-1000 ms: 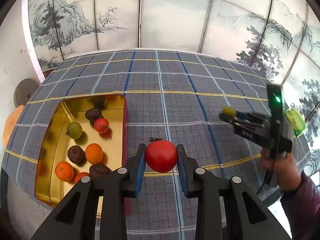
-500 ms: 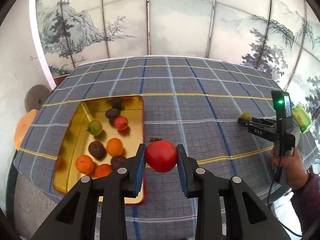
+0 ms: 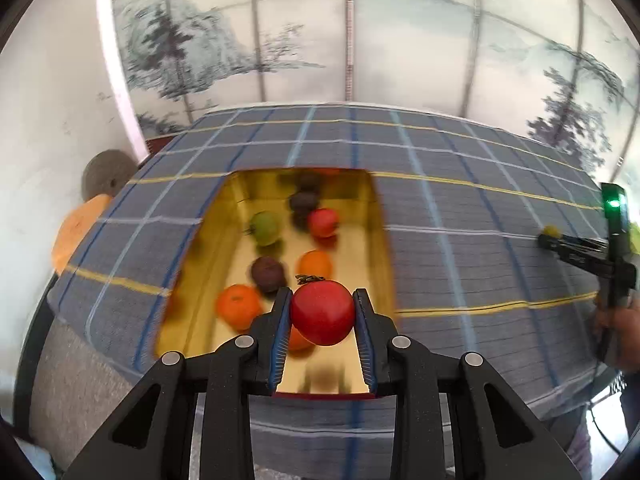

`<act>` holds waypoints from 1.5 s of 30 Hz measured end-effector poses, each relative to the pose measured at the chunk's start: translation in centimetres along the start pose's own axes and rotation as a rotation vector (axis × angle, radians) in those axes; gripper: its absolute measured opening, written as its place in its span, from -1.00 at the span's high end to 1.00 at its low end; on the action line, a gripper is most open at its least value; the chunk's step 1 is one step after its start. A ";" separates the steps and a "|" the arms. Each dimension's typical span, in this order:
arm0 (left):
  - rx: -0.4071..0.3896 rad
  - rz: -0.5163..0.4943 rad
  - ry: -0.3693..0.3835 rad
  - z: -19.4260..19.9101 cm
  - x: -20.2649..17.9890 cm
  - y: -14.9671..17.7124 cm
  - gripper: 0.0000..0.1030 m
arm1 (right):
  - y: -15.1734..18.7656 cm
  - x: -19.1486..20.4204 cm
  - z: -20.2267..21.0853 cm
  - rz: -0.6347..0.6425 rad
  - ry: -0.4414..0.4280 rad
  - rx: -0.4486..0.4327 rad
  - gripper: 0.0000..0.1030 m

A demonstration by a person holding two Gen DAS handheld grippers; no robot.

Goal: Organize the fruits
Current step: 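Carry the red tomato in the left gripper into the tray and release it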

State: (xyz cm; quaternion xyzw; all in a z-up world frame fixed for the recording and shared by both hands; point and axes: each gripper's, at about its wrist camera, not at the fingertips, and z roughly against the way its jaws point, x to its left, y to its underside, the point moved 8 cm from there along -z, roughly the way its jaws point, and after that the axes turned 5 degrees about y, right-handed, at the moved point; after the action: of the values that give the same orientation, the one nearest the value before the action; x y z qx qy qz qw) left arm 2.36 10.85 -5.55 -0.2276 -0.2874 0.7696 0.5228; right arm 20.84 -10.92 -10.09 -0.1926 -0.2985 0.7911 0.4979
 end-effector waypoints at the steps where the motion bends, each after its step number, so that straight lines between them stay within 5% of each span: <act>1: 0.004 0.007 -0.006 -0.1 0.6 0.2 0.39 | 0.0 0.0 0.0 0.001 0.002 0.000 0.40; 9: 0.021 0.048 -0.080 -0.7 5.3 1.3 0.39 | -0.1 0.1 -0.1 0.008 0.011 0.002 0.40; 45: 0.028 -0.041 -0.158 -7.1 7.4 -4.5 0.38 | 0.0 0.1 -0.1 0.023 0.033 0.005 0.39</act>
State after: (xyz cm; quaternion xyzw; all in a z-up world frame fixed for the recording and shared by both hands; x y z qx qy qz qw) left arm 7.43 20.54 -8.06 -0.1530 -0.3215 0.7783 0.5172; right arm 20.88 -10.82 -10.21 -0.2078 -0.2859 0.7944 0.4940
